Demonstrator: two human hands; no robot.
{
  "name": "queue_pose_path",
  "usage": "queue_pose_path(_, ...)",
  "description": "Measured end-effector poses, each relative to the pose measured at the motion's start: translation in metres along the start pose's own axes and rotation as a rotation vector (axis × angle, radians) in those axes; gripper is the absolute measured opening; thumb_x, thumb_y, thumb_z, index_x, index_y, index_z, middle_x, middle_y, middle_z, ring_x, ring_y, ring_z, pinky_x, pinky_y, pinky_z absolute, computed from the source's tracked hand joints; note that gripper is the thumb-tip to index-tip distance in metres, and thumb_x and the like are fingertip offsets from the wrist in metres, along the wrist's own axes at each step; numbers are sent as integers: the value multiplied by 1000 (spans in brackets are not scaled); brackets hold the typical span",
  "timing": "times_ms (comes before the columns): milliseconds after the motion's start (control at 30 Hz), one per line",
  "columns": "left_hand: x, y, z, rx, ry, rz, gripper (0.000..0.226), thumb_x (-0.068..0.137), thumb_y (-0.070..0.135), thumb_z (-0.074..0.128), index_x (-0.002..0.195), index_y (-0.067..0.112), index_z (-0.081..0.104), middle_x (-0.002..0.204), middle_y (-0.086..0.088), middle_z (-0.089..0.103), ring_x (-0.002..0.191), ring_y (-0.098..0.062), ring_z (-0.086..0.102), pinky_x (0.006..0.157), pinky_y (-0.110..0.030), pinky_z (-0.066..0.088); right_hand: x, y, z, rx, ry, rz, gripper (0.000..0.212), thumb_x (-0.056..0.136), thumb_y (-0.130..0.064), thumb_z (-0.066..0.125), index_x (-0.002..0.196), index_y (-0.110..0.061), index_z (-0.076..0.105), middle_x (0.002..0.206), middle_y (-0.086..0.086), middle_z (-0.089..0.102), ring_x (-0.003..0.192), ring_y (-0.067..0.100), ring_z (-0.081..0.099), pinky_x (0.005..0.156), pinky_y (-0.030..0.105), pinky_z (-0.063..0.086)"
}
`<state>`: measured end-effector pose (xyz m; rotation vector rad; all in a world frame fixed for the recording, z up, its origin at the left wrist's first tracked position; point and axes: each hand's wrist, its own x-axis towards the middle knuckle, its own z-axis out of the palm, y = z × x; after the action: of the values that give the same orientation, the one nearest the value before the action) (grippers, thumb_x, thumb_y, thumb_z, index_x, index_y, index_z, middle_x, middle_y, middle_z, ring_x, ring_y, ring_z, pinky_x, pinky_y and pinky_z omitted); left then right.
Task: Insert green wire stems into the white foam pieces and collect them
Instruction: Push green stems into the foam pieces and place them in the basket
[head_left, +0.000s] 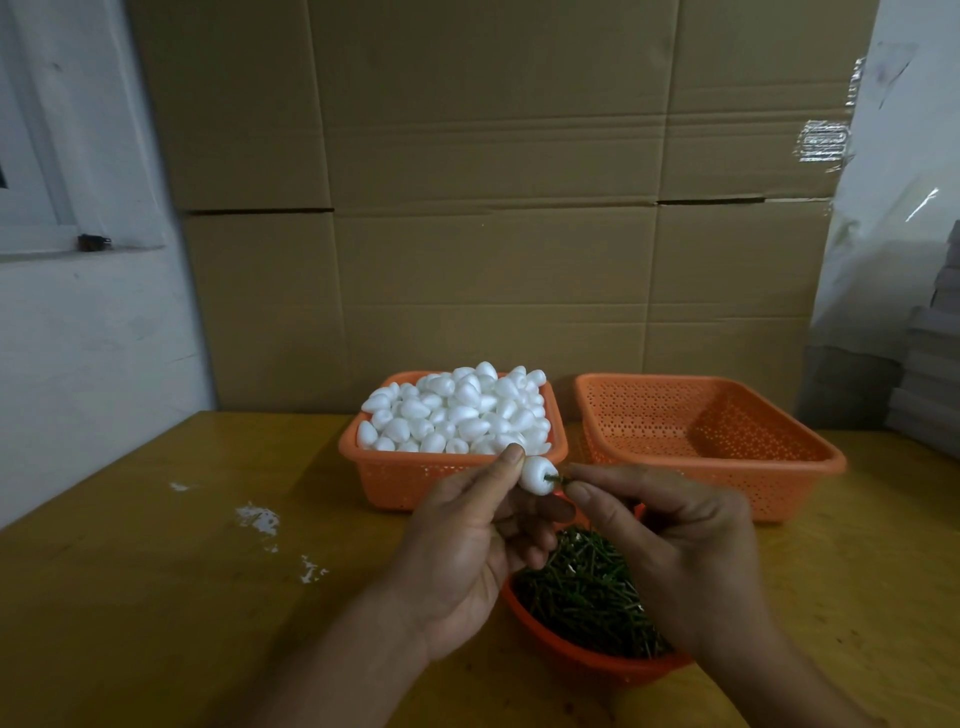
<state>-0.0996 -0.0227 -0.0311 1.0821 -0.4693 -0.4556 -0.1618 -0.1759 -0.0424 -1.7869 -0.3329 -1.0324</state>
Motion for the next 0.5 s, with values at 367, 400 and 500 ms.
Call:
queue_pose_path(367,-1,-2,0,13,-19,40,30,89,40,62,84,14,77,78,-13,69,59,-15,60,50,-23,47,-2,-1,1,-69,-4,-43,20,81,-25,74,100,-25,79,92,-17,77,84,9,75,71,32,62)
queue_pose_path(400,-1,-2,0,14,-18,46,31,88,40,63,85,13,76,78,-14,68,59,-15,60,50,-23,47,-2,-1,1,-76,-6,-47,20,81,-25,74,100,-26,78,92,-17,77,84,9,75,71,29,61)
queue_pose_path(500,-1,-2,0,28,-21,71,30,86,41,64,85,14,76,78,-13,68,60,-14,59,50,-23,47,-2,-2,1,-83,-8,-49,20,81,-24,74,100,-25,79,89,-18,77,82,7,74,69,19,58)
